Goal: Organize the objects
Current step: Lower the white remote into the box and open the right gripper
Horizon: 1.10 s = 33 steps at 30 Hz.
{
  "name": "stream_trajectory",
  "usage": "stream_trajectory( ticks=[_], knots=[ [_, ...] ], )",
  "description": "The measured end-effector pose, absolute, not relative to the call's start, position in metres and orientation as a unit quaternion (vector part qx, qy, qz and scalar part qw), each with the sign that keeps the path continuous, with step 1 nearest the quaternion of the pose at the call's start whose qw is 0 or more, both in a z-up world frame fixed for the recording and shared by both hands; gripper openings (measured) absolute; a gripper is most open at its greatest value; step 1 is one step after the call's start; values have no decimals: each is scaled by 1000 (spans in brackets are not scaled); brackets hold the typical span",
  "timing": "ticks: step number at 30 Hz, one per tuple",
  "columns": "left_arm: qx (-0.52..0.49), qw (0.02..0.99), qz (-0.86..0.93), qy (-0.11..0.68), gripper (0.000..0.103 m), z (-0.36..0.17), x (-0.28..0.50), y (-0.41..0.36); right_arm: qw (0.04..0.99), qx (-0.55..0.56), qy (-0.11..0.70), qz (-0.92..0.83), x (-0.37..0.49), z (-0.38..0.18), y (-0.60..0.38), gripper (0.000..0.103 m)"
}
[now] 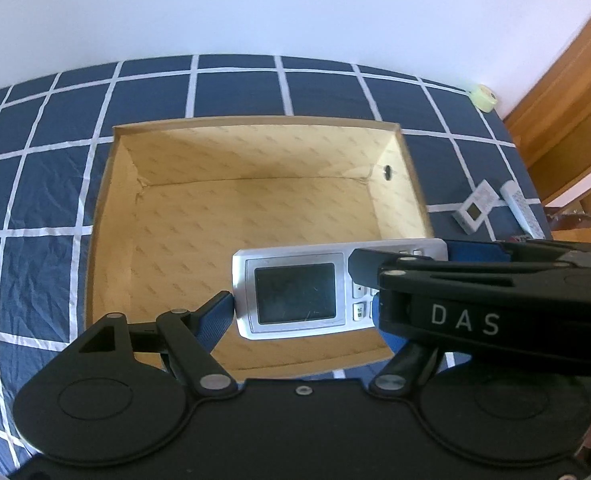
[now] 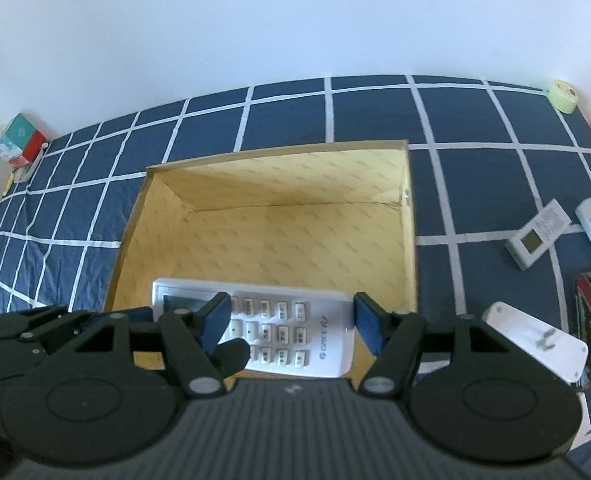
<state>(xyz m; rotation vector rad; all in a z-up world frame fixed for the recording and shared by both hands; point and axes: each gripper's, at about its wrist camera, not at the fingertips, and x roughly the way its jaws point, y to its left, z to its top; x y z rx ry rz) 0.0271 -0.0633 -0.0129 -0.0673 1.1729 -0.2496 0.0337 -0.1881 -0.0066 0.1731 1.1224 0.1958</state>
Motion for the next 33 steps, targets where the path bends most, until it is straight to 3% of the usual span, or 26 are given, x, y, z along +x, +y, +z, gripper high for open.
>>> stream_trajectory(
  ticks=[33],
  knots=[
    [-42, 766, -108, 632, 74, -133, 178, -42, 780, 85, 612, 97, 193, -133, -169, 66]
  ],
)
